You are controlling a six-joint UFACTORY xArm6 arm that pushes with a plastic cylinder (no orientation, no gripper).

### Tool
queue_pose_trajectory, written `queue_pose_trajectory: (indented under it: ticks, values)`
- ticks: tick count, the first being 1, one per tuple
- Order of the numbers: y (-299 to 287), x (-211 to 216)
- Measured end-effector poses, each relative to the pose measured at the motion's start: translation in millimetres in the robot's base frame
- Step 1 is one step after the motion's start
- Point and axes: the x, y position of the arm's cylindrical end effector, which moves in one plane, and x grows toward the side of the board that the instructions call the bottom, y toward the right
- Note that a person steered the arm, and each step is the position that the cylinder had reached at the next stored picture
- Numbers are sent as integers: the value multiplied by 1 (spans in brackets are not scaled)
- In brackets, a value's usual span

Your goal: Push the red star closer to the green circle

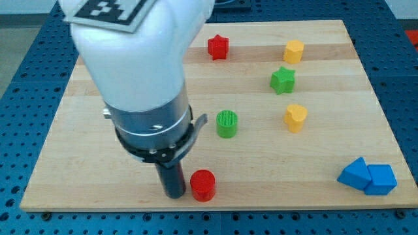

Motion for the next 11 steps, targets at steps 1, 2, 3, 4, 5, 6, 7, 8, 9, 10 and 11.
queue_pose_trajectory:
  ticks: [1,2,3,4,5,6,7,8,9,10,11]
  values:
    - [18,0]
    - [24,0]
    - [15,-2]
    - [3,-18]
    - [3,-30]
    - [2,-35]
    - [-20,-75]
    - [-44,-140]
    - [-44,-219]
    - [-39,-293]
    - [-28,-358]
